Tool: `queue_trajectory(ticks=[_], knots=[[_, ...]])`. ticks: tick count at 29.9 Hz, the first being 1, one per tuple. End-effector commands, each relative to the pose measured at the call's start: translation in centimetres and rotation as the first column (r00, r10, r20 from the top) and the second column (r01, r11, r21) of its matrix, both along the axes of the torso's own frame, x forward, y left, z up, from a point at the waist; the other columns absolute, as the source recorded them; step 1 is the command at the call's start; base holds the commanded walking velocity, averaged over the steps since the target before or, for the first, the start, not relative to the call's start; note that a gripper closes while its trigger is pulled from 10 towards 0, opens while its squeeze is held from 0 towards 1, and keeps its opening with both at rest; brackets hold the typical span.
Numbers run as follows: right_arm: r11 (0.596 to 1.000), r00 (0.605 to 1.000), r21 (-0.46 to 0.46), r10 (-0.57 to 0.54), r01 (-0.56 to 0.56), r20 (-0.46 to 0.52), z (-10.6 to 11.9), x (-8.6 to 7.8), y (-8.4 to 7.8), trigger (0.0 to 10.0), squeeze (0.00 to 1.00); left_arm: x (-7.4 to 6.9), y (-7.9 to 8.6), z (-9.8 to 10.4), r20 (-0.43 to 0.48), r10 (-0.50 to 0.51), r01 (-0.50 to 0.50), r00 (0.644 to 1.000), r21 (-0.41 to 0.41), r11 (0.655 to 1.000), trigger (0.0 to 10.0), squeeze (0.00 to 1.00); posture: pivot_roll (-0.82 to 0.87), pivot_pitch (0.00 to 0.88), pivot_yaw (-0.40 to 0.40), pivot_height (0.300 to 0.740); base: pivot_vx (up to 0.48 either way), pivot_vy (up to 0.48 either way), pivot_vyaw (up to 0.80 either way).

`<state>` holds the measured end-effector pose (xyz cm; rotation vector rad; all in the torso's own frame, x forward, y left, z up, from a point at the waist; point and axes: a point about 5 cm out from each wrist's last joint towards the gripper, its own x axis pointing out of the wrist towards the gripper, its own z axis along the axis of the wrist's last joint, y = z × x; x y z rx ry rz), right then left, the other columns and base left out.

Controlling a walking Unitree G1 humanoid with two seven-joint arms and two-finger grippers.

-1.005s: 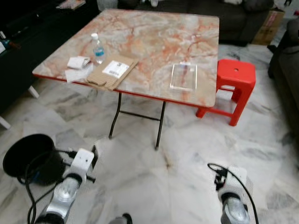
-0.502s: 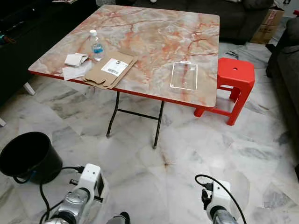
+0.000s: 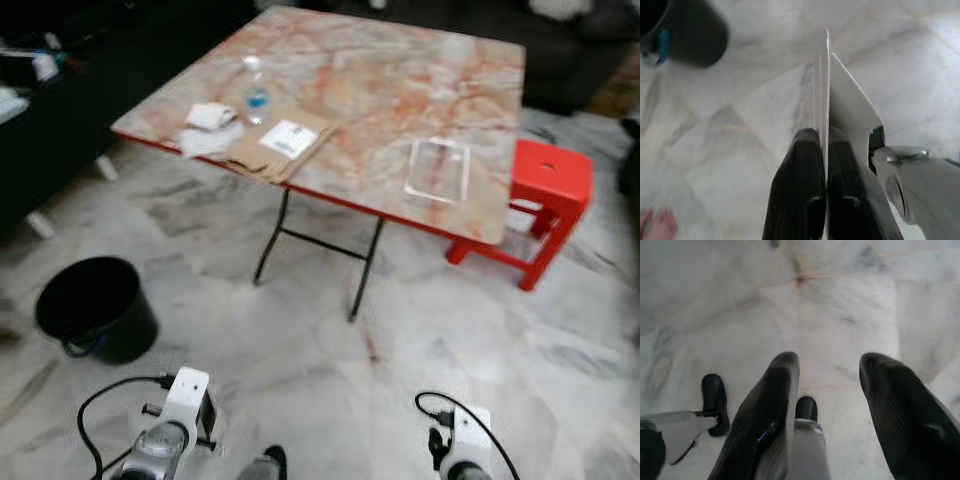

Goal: Picking trash to rubbish bin

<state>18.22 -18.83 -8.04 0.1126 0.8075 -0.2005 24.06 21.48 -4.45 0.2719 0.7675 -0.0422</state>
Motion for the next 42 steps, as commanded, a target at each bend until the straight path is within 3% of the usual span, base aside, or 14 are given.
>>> queue_trajectory(ticks=[1, 4, 6, 9, 25, 32, 42], knots=[[1.000, 1.000, 0.012, -0.003, 0.003, -0.010, -0.2, -0.3, 0.2, 10.0, 0.00, -0.4, 0.3, -0.2, -0.016, 0.030, -0.030, 0.999, 0.004, 1.000, 10.0, 0.00, 0.11, 0.128, -0.015, 0.740, 0.000, 0.000, 0.80], [1.000, 1.000, 0.014, -0.007, 0.008, -0.015, -0.3, -0.6, 0.2, 10.0, 0.00, -0.6, 0.5, -0.3, -0.006, 0.049, -0.049, 0.999, 0.010, 0.999, 10.0, 0.00, 0.11, 0.119, -0.010, 0.740, 0.000, 0.000, 0.80], [1.000, 1.000, 0.016, -0.009, 0.009, -0.017, -0.4, -0.7, 0.3, 10.0, 0.00, -0.6, 1.3, -0.1, 0.016, 0.185, -0.184, 0.983, -0.045, 0.982, 10.0, 0.00, 0.11, 0.113, -0.009, 0.740, 0.000, 0.000, 0.80], [1.000, 1.000, 0.017, -0.009, 0.009, -0.018, -0.4, -0.7, 0.3, 10.0, 0.00, -0.6, 1.9, 0.0, 0.021, 0.221, -0.221, 0.975, -0.033, 0.975, 10.0, 0.00, 0.12, 0.105, -0.009, 0.740, 0.000, 0.000, 0.80], [1.000, 1.000, 0.023, 0.013, -0.012, -0.003, -0.1, 0.0, 0.7, 10.0, 0.00, -0.6, 1.2, -0.2, 0.006, 0.168, -0.168, 0.986, -0.031, 0.985, 10.0, 0.00, 0.11, 0.085, -0.006, 0.740, 0.000, 0.000, 0.74], [0.999, 1.000, 0.046, 0.006, -0.007, 0.003, -0.1, 0.0, 0.8, 10.0, 0.00, -0.4, 1.1, 0.0, 0.015, 0.165, -0.164, 0.986, -0.048, 0.985, 10.0, 0.00, 0.11, 0.076, -0.005, 0.740, 0.084, 0.000, 0.00], [0.999, 0.999, 0.034, 0.029, -0.030, 0.016, 0.1, 0.4, 1.0, 10.0, 0.00, -0.2, 1.3, 0.1, 0.017, 0.167, -0.166, 0.986, -0.042, 0.985, 10.0, 0.00, 0.11, 0.088, -0.001, 0.740, 0.464, 0.000, 0.00]])
